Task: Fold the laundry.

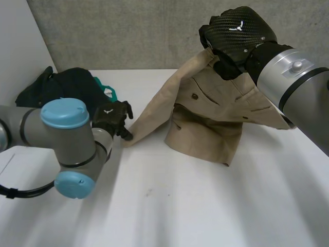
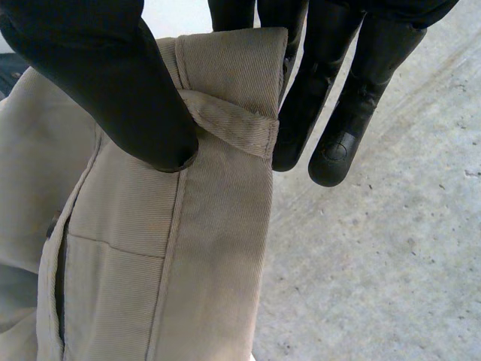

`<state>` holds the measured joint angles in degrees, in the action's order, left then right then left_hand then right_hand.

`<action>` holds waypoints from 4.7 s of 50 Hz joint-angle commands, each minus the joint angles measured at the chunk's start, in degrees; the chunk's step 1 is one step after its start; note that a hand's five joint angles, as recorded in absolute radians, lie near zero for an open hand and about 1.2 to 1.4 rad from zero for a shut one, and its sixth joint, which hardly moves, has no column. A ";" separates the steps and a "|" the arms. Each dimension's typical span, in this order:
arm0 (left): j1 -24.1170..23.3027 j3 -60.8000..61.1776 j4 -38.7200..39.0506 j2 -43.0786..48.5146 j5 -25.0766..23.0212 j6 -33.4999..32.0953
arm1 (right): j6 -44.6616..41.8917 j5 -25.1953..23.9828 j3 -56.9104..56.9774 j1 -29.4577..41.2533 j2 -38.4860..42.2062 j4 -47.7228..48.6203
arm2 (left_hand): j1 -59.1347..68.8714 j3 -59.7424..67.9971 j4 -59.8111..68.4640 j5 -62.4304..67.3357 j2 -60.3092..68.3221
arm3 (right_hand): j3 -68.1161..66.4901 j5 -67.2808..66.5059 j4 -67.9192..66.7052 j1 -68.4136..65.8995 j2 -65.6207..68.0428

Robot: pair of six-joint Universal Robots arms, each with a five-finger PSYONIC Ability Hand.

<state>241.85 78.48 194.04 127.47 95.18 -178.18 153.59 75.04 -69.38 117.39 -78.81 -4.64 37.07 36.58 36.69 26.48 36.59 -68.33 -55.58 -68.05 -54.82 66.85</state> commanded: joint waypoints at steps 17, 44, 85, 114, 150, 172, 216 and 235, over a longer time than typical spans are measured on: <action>-3.40 -0.35 -5.33 1.29 -3.78 0.99 | -0.22 0.54 -0.05 -0.76 -0.91 -0.29 | -5.66 -5.17 -5.28 -5.07 -5.18 | -11.67 -14.42 -11.95 -25.18 13.15; -2.35 -5.99 -7.27 -7.18 -3.87 8.21 | -0.57 2.29 2.93 -2.51 -4.07 -4.77 | 42.93 43.42 43.31 43.52 43.41 | -11.67 -14.42 -11.95 -25.18 13.15; 4.78 -36.80 -8.12 1.91 -3.61 -24.30 | -11.47 13.98 45.08 -2.79 36.43 -7.90 | 42.93 43.42 43.31 43.52 43.41 | -11.67 -14.42 -11.95 -25.18 13.15; 2.23 -2.12 18.48 -7.25 -3.16 -25.81 | -10.85 16.54 26.06 -0.41 34.76 8.50 | 42.93 43.42 43.31 43.52 43.41 | -11.67 -14.42 -11.95 -25.18 13.15; -8.50 20.59 -29.16 -22.10 2.02 -33.37 | -23.34 10.03 -17.90 -6.48 9.63 -21.04 | 42.93 43.42 43.31 43.52 43.41 | -11.67 -14.42 -11.95 -25.18 13.15; 1.96 -1.22 -12.20 -10.85 -7.46 -33.19 | -15.34 9.68 -21.49 -6.30 11.75 -14.00 | -23.83 -23.34 -23.45 -23.25 -23.36 | -11.67 -14.42 -11.95 -25.18 13.15; 2.31 -2.37 -12.11 4.02 1.05 -45.59 | -16.57 9.33 -28.18 -7.00 6.47 -9.51 | 0.76 1.26 1.15 1.35 1.24 | -11.67 -14.42 -11.95 -25.18 13.15; 2.14 21.60 -18.42 -22.25 0.09 -29.41 | -16.57 9.24 -29.49 -7.18 3.49 -8.99 | -9.05 -8.56 -8.66 -8.46 -8.57 | -11.67 -14.42 -11.95 -25.18 13.15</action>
<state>244.52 90.85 179.65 110.65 95.80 -208.46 137.03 84.46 -98.54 110.27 -74.13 -13.74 20.48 20.53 20.41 10.61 20.53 -68.33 -57.25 -68.09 -54.82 66.85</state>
